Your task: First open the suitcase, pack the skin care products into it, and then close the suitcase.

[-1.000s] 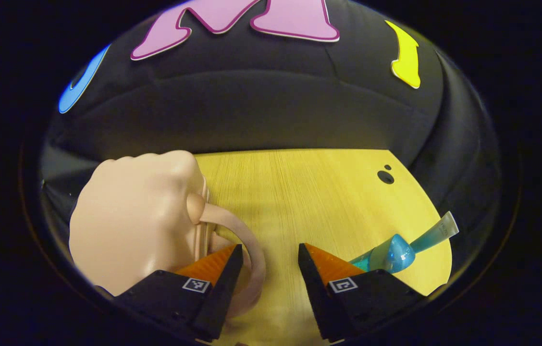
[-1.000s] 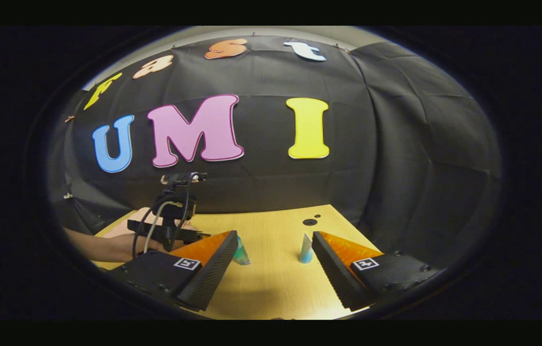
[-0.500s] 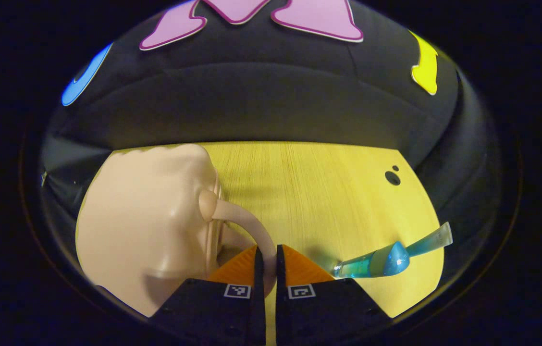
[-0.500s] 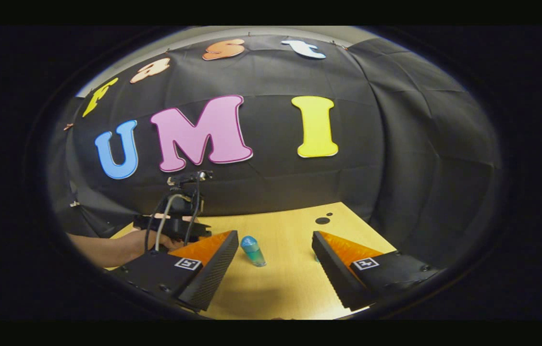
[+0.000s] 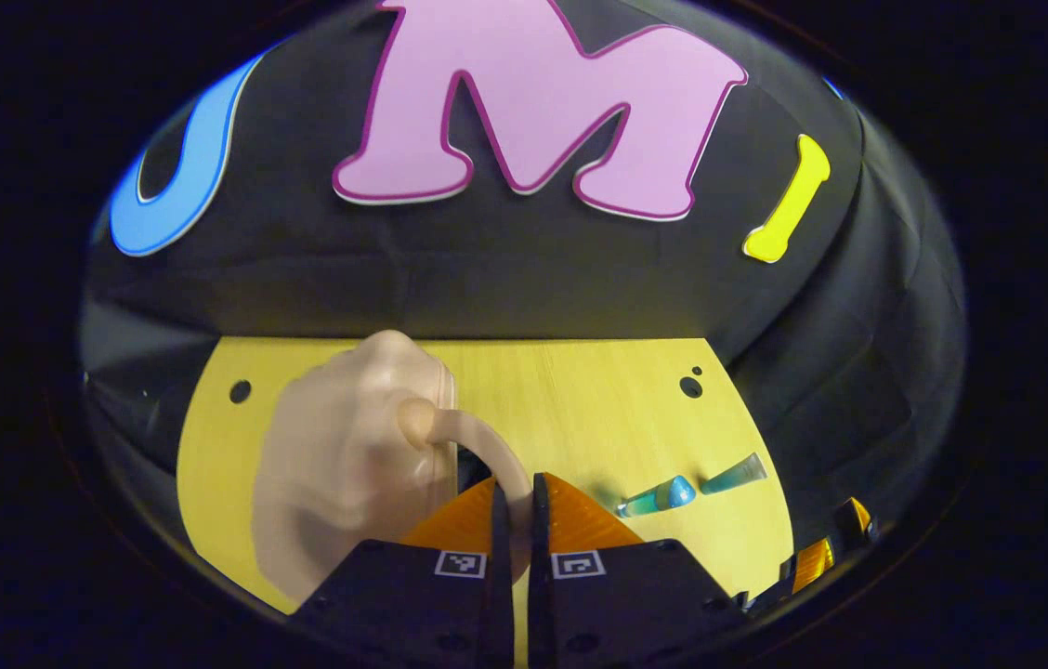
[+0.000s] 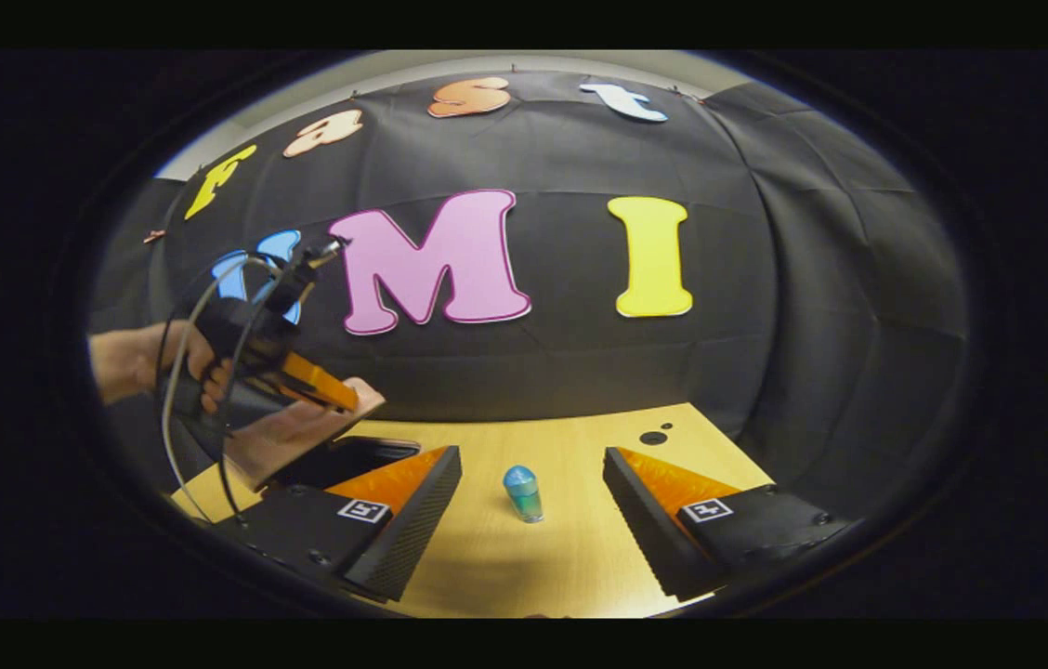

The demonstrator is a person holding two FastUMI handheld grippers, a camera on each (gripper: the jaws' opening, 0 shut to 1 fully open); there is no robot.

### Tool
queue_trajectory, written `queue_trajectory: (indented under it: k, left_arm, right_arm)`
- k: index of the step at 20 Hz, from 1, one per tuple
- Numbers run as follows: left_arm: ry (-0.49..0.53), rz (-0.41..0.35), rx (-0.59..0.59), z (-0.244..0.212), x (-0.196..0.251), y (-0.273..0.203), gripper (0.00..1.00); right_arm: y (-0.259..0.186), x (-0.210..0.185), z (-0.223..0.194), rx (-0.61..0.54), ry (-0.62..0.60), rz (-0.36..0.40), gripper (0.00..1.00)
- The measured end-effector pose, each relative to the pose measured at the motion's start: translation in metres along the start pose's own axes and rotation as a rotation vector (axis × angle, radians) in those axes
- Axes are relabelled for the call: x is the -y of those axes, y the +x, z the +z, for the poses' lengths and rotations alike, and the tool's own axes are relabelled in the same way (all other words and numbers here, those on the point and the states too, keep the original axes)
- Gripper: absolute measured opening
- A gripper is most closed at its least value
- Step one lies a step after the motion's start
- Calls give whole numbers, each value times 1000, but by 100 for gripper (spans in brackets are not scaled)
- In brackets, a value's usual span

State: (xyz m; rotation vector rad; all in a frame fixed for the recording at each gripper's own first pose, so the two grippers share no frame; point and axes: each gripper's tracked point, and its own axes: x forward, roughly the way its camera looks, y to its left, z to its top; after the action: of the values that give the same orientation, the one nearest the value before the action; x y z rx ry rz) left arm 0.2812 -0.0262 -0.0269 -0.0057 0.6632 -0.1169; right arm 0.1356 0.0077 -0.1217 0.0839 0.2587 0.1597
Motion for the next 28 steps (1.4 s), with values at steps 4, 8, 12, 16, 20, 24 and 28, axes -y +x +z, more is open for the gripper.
queue_trajectory:
  k: [4,8,12,16,20,24,28]
  left_arm:
    - [-11,43,0,22,-74,-38,11]
    - [13,157,8,28,-179,-63,11]
    - [106,337,9,17,-296,-74,11]
    - [189,451,-9,-23,-392,-45,14]
    - [68,460,-41,-75,-462,-3,10]
    - [54,451,-82,-116,-489,31,11]
    - [15,427,-80,-146,-505,63,10]
  right_arm:
    - [5,-7,6,4,-62,4,98]
    - [4,-11,12,16,-102,-43,98]
    - [1,-22,12,22,-123,-78,98]
    - [7,-43,0,7,-98,-96,97]
    - [16,-71,-25,-25,-168,-56,98]
    - [19,-94,-56,-61,-162,-23,97]
    - [19,-103,-74,-79,-214,-2,96]
